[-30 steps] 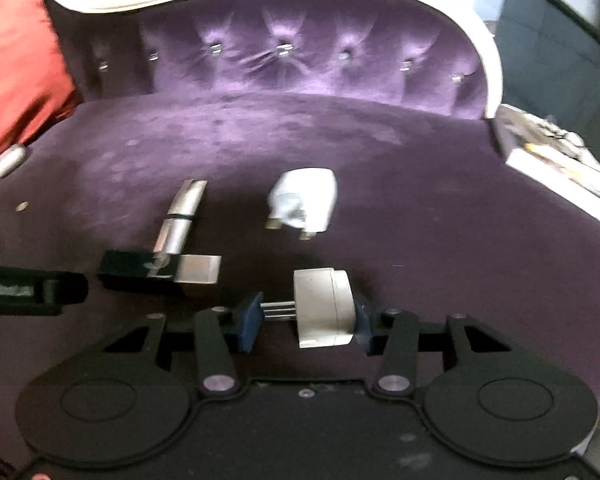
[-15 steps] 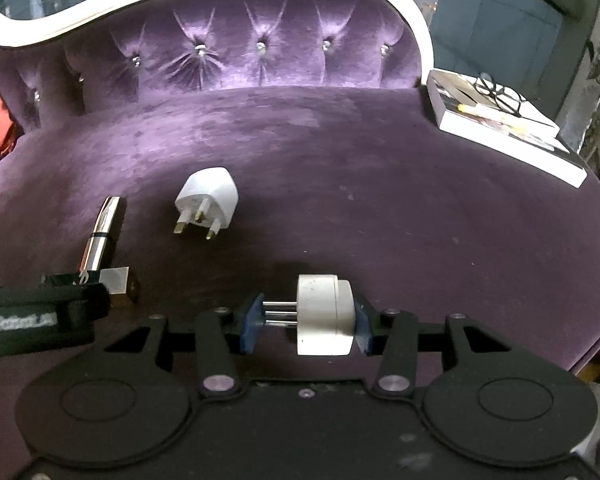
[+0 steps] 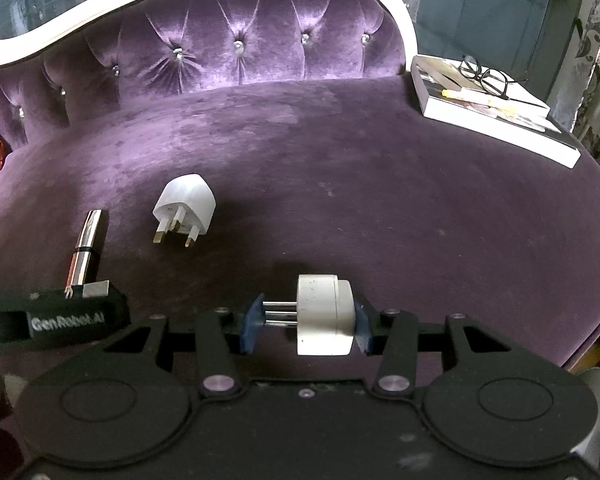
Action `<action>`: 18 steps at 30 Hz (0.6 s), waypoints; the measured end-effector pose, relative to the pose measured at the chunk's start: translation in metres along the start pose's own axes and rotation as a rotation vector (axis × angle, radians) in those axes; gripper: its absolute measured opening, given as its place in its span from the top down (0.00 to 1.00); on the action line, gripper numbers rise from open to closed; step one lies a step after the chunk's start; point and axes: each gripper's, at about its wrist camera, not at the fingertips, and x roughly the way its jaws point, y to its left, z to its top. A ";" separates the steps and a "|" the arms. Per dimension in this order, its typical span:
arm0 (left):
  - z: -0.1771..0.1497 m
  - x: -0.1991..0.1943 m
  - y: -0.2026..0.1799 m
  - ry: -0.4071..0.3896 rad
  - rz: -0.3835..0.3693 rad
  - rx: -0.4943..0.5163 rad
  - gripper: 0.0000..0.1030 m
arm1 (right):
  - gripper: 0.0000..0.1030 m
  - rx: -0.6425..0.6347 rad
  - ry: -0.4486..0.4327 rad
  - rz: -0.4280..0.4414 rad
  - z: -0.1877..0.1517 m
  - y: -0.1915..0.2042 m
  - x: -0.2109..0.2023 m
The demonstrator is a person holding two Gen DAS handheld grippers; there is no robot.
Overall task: Organize rigid objects
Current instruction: 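Grasp the black YSL case with the left tool while the right tool grasps a white round adapter, then carry the YSL case and adapter back over the basket with both tools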
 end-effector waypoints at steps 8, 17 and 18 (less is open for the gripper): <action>-0.009 -0.034 0.005 -0.054 -0.016 0.066 0.25 | 0.56 0.088 -0.069 0.085 0.002 -0.011 -0.018; -0.054 -0.106 0.042 -0.092 -0.056 0.050 0.25 | 0.56 0.169 -0.155 0.219 -0.019 -0.030 -0.083; -0.060 -0.111 0.046 -0.093 -0.057 0.046 0.25 | 0.56 0.175 -0.154 0.233 -0.025 -0.031 -0.091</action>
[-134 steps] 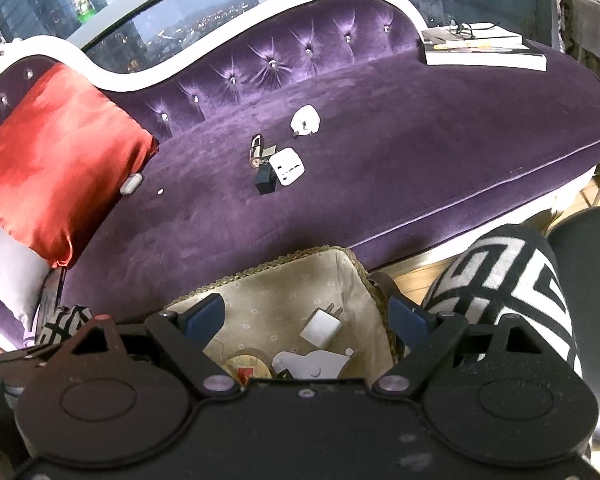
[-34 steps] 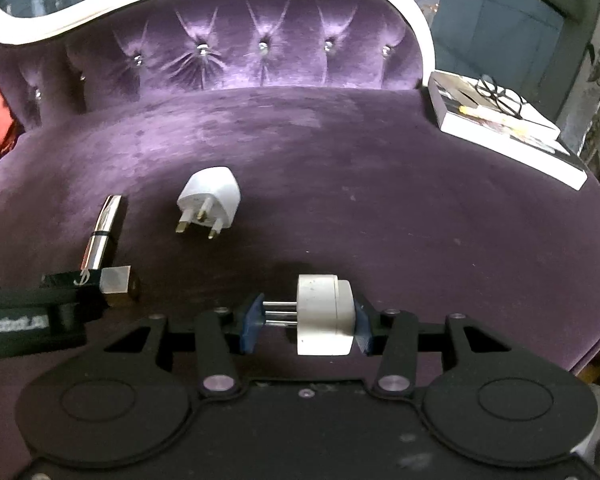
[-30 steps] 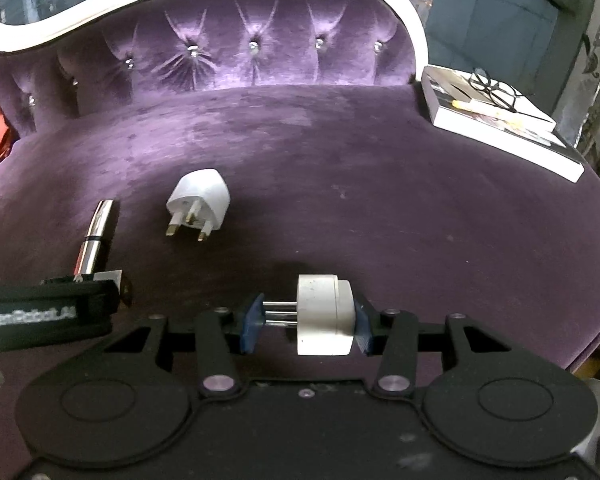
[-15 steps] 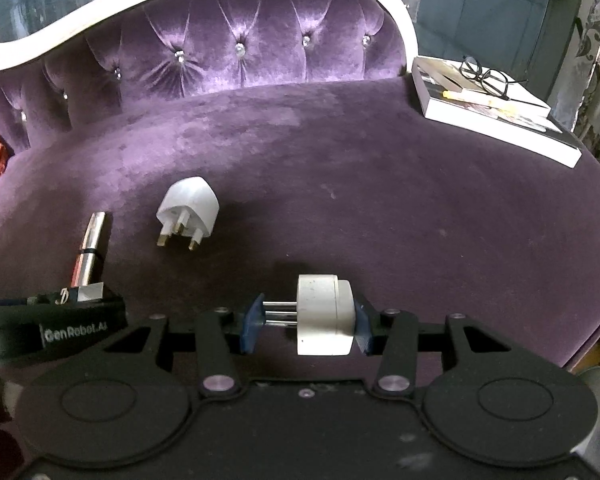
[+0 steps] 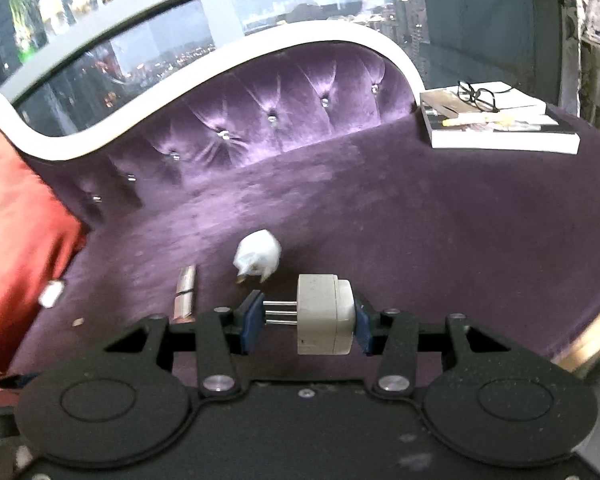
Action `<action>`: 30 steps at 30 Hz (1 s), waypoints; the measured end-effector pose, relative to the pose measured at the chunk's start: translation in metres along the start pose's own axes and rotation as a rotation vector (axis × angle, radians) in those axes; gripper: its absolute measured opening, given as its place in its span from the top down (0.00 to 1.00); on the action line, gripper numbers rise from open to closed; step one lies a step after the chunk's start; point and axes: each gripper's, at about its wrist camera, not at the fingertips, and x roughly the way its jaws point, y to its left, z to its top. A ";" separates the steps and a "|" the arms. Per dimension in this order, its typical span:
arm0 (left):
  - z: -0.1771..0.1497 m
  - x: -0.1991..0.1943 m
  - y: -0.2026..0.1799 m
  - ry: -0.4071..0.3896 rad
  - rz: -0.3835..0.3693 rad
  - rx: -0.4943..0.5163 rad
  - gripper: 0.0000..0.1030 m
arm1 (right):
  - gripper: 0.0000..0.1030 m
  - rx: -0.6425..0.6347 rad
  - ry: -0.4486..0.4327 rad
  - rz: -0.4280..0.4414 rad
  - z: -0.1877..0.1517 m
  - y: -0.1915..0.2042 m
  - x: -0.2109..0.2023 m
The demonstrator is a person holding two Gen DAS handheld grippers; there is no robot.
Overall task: Organize rigid objects
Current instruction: 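Carry the YSL case and adapter back over the basket with both tools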
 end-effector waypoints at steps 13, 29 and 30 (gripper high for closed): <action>-0.100 -0.053 0.006 0.046 -0.036 0.017 0.25 | 0.56 -0.113 0.087 0.029 -0.103 0.017 -0.103; -0.145 -0.076 0.013 0.035 -0.047 -0.024 0.25 | 0.56 -0.123 0.081 0.068 -0.155 0.018 -0.166; -0.145 -0.074 0.012 0.042 -0.043 -0.023 0.25 | 0.56 -0.135 0.083 0.062 -0.156 0.021 -0.164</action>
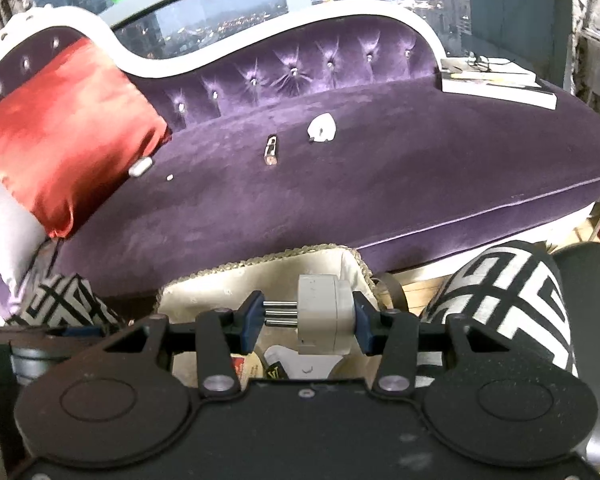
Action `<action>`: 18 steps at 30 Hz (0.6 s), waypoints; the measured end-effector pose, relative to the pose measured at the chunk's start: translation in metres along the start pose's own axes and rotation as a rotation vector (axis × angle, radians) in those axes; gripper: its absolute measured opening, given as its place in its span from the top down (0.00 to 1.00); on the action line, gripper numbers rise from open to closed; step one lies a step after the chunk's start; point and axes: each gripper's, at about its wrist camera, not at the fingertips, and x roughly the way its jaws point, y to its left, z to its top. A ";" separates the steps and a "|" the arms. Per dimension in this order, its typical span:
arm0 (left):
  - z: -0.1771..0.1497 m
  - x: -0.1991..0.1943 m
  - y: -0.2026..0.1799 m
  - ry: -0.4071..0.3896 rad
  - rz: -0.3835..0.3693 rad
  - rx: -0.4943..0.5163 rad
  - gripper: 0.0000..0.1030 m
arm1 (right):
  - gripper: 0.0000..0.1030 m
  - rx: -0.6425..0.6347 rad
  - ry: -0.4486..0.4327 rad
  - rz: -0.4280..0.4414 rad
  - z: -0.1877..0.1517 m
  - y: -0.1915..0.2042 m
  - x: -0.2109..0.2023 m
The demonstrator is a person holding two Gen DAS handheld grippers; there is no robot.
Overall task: Organize rigid objects
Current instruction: 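Carry the YSL case and adapter back over the basket with both tools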
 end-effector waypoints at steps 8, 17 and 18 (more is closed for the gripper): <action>-0.002 0.006 -0.006 0.020 0.003 0.025 0.25 | 0.56 -0.056 0.012 -0.004 -0.003 0.011 0.006; -0.001 0.008 -0.005 0.026 0.011 0.027 0.24 | 0.56 -0.031 0.017 -0.001 -0.001 0.008 0.007; -0.001 0.008 -0.005 0.026 0.012 0.027 0.24 | 0.56 -0.032 0.017 -0.001 -0.001 0.008 0.007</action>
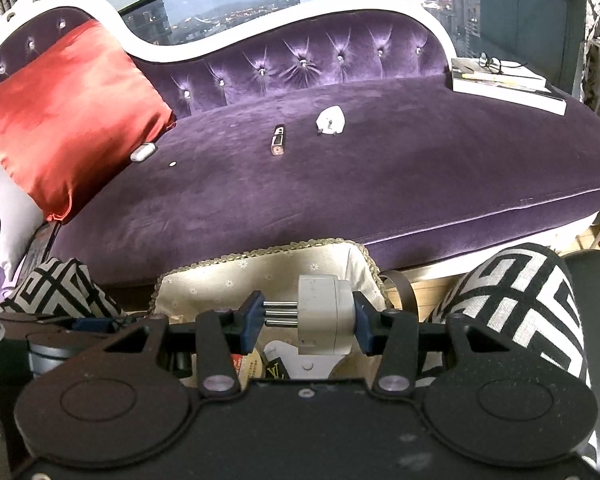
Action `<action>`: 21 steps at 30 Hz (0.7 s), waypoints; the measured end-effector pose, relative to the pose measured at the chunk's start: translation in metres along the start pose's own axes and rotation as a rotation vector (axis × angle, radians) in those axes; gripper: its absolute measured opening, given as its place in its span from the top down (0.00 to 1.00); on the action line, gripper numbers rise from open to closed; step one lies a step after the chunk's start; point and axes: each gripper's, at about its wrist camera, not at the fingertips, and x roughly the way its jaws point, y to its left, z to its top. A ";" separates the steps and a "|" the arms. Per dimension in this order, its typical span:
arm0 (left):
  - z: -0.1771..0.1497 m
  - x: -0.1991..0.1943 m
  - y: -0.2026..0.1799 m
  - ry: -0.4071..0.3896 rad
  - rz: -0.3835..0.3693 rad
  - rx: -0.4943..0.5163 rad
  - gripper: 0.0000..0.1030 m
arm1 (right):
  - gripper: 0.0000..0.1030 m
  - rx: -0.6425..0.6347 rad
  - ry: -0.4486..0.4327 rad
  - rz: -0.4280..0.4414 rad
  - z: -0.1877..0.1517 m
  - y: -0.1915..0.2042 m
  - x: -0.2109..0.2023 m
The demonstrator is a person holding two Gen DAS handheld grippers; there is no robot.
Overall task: Organize rigid objects
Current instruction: 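Carry the YSL case and adapter back over the basket with both tools, then open both tools to drop the YSL case and adapter into the basket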
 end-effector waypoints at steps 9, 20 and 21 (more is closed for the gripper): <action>-0.001 -0.003 -0.002 -0.020 0.012 0.016 0.19 | 0.50 0.003 -0.013 -0.003 -0.001 0.000 -0.002; 0.001 -0.003 -0.001 -0.016 0.012 0.016 0.18 | 0.50 -0.001 -0.011 -0.003 0.000 0.000 -0.001; 0.001 -0.003 -0.001 -0.016 0.011 0.016 0.18 | 0.50 -0.001 -0.011 -0.002 0.000 0.000 -0.001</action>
